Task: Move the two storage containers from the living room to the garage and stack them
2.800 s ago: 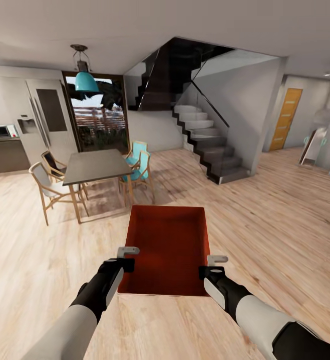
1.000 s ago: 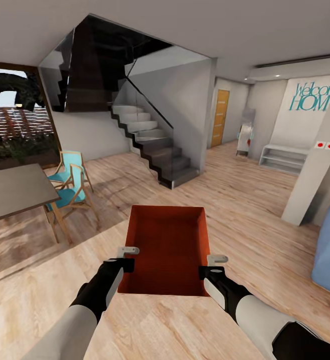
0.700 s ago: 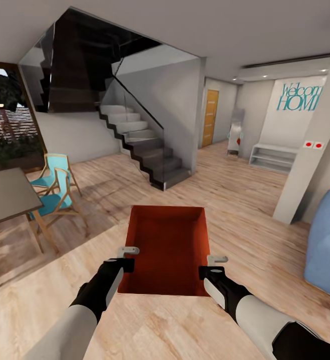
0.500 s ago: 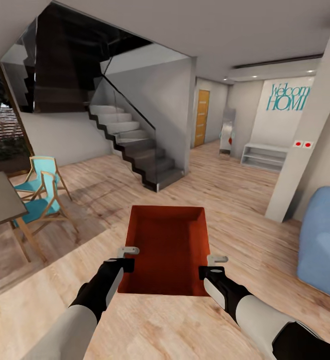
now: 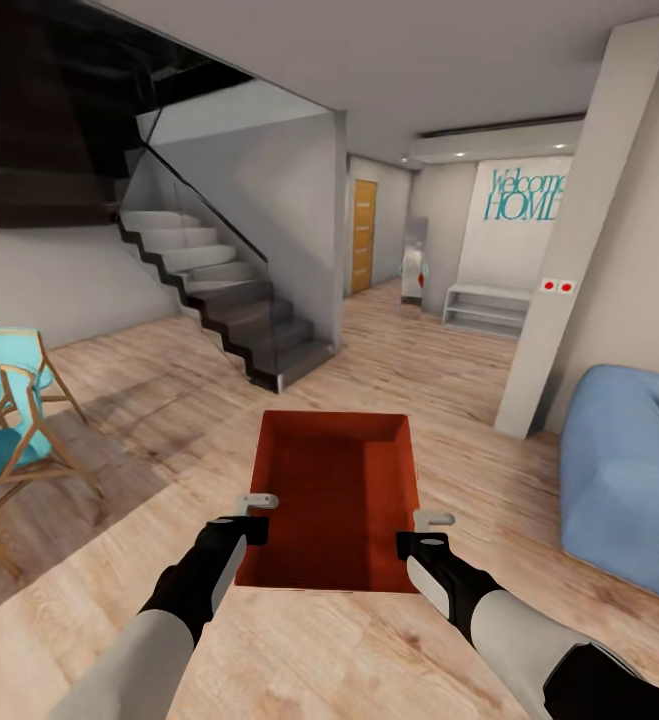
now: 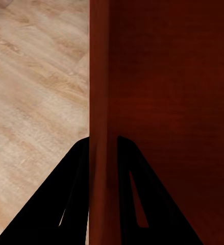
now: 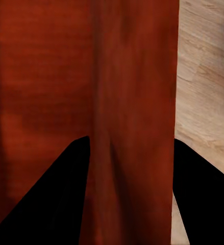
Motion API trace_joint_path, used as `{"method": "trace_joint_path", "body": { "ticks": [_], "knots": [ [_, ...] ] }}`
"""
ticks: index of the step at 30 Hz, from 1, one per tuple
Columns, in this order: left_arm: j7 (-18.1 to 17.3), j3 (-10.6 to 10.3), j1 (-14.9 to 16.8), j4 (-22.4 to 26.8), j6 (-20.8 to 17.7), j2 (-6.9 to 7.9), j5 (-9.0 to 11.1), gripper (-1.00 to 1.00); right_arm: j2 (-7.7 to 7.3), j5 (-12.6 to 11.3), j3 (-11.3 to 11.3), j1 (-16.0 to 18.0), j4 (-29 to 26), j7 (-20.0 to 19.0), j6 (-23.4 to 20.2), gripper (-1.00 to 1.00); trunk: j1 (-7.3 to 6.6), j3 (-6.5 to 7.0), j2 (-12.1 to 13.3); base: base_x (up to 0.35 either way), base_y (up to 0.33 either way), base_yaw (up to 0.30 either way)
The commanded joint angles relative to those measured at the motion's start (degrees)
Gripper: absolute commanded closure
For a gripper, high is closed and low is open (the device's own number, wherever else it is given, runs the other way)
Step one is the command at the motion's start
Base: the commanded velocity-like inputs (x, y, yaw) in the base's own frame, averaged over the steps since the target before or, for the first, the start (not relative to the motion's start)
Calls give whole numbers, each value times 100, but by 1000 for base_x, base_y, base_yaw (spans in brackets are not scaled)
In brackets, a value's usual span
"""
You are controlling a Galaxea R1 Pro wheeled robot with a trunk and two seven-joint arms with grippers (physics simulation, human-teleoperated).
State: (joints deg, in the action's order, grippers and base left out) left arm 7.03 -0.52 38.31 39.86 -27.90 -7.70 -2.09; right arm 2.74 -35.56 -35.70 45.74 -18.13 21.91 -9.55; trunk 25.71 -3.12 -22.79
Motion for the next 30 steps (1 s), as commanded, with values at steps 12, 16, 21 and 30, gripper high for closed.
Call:
{"method": "trace_joint_path", "body": {
  "ticks": [12, 16, 21, 30],
  "knots": [
    [124, 97, 2, 13, -58, -4, -186, 100, -1, 208, 99, 5, -15, 36, -47, 100, 7, -13, -13, 322, 0, -49],
    [124, 96, 6, 13, -58, -4, -187, 100, -1, 208, 99, 5, -16, 39, -47, 100, 7, -13, -13, 322, 0, -110],
    [124, 96, 3, 13, -58, -4, -187, 100, -1, 207, 99, 5, -15, 39, -47, 100, 7, -13, -13, 322, 0, -221],
    [124, 96, 4, 13, -58, -4, -186, 100, -1, 207, 99, 5, -15, 34, -47, 100, 7, -13, -13, 322, 0, -244]
  ]
}}
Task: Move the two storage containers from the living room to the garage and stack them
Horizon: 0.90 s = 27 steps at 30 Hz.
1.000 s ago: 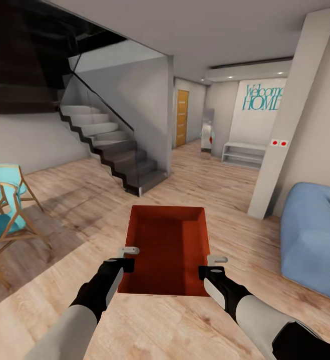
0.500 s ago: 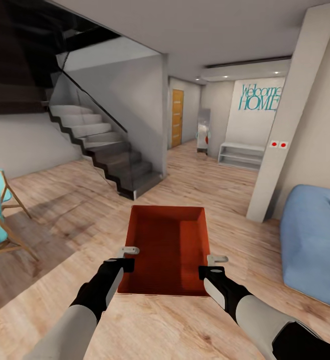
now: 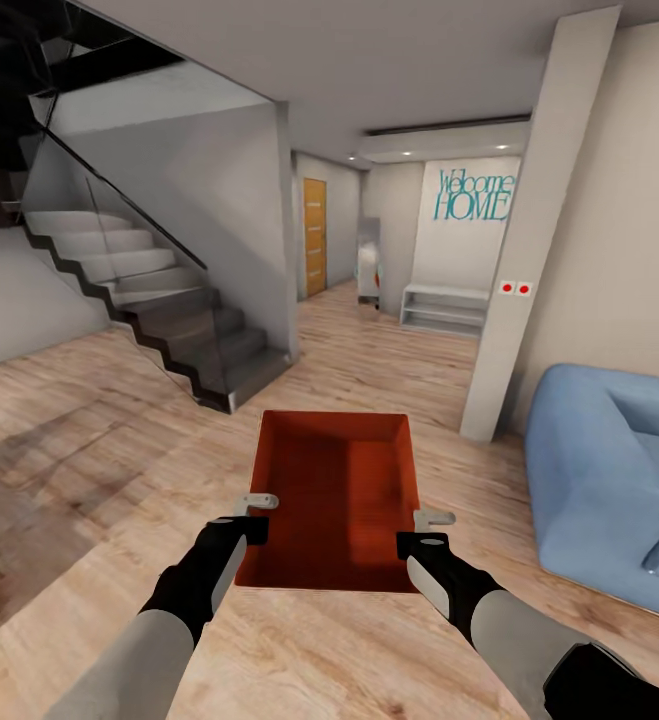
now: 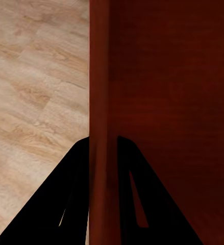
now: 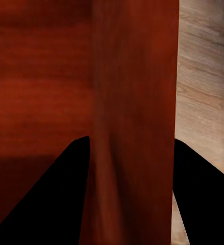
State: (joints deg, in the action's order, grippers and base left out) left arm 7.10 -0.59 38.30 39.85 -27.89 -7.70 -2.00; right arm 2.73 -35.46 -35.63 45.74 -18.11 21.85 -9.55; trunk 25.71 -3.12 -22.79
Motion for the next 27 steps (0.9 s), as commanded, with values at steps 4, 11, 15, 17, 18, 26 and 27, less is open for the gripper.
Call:
{"method": "trace_joint_path", "body": {
  "ticks": [4, 11, 15, 17, 18, 26, 27],
  "knots": [
    [116, 103, 5, 14, -58, -3, -195, 100, -1, 197, 91, 5, -18, 40, -47, 100, 7, -12, -13, 322, 0, -169],
    [116, 103, 2, 14, -58, -3, -195, 100, -1, 197, 91, 5, -18, 38, -47, 100, 7, -12, -13, 322, 0, -18],
    [116, 103, 2, 14, -58, -3, -195, 100, -1, 197, 91, 5, -18, 38, -47, 100, 7, -12, -13, 322, 0, -1],
    [116, 103, 2, 14, -58, -3, -201, 100, -1, 197, 91, 5, -18, 38, -47, 100, 7, -12, -13, 322, 0, 0],
    [116, 103, 2, 14, -58, -3, -202, 100, -1, 197, 91, 5, -19, 38, -47, 100, 7, -12, -13, 322, 0, 0],
    [116, 103, 3, 14, -58, -3, -197, 100, 0, 197, 95, 5, -19, 38, -47, 100, 7, -12, -13, 322, 0, -161],
    [116, 103, 4, 14, -58, -3, -198, 100, 3, 197, 93, 5, -19, 38, -47, 100, 7, -12, -13, 322, 0, -247]
  ]
}}
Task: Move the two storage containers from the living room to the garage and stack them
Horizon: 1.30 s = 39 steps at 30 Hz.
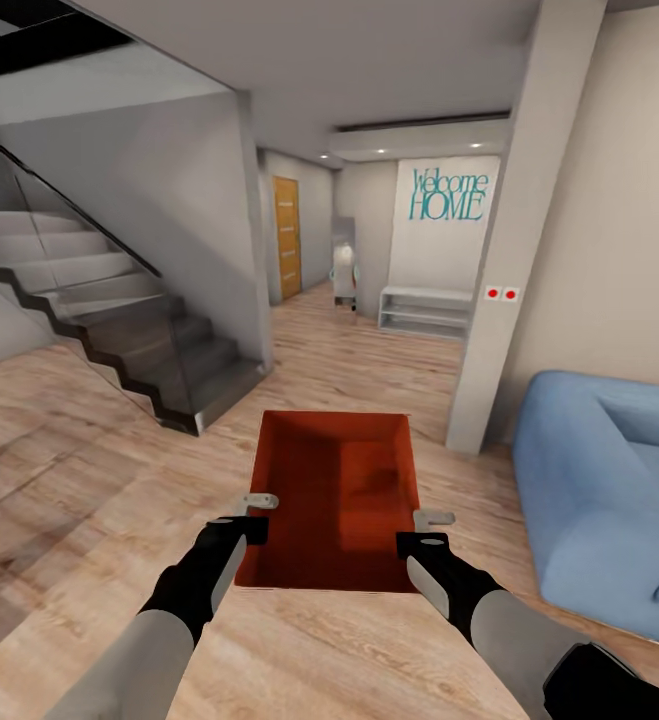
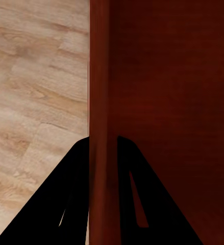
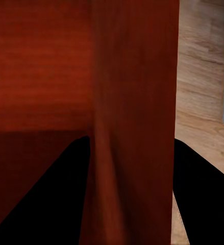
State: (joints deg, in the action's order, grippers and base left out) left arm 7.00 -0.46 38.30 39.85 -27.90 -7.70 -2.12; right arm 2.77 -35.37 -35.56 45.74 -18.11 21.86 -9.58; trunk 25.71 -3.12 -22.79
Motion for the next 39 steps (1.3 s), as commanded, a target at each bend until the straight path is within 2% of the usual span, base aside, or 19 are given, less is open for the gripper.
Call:
{"method": "trace_joint_path", "body": {
  "ticks": [1, 7, 39],
  "knots": [
    [126, 90, 3, 14, -58, -3, -187, 100, -3, 188, 86, 5, -19, 38, -44, 100, 7, -13, -13, 322, 0, -250],
    [126, 90, 4, 14, -57, -3, -192, 100, -4, 188, 86, 5, -18, 38, -44, 100, 7, -13, -13, 322, 0, -142],
    [109, 90, 2, 14, -57, -3, -189, 100, -4, 188, 90, 5, -18, 38, -35, 100, 7, -13, -13, 322, 0, -2]
  ]
}}
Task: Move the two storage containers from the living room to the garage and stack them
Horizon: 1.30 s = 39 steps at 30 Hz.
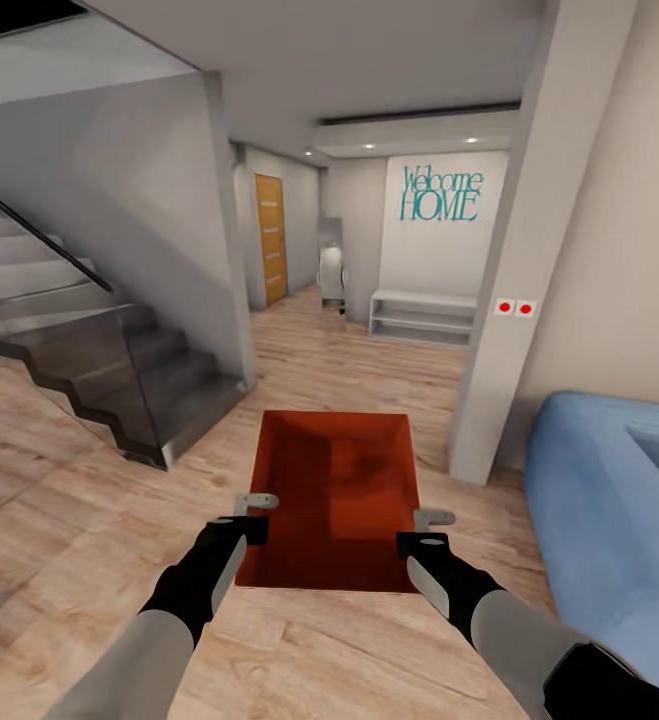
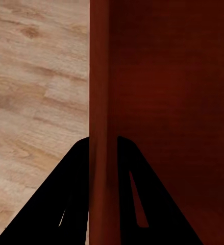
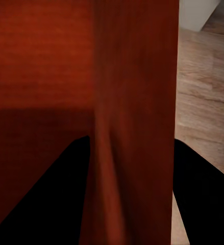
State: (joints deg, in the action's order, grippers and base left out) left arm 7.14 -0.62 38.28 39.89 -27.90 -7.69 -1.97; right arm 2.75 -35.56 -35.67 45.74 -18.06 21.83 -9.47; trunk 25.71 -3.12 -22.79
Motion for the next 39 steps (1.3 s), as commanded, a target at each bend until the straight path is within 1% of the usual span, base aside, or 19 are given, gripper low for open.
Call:
{"method": "trace_joint_path", "body": {
  "ticks": [1, 7, 20, 39],
  "knots": [
    [96, 105, 4, 10, -57, -4, -203, 100, -2, 207, 101, 5, -22, 41, -46, 100, 7, -12, -13, 322, 0, 0],
    [96, 105, 7, 10, -58, -4, -199, 100, 1, 207, 97, 5, -22, 49, -46, 100, 7, -12, -13, 322, 0, -22],
    [97, 105, 8, 10, -58, -4, -198, 100, -2, 207, 96, 5, -22, 50, -46, 100, 7, -12, -13, 322, 0, -205],
    [95, 105, 5, 10, -51, -4, -198, 100, -2, 207, 96, 5, -22, 41, -46, 100, 7, -12, -13, 322, 0, -6]
  ]
}}
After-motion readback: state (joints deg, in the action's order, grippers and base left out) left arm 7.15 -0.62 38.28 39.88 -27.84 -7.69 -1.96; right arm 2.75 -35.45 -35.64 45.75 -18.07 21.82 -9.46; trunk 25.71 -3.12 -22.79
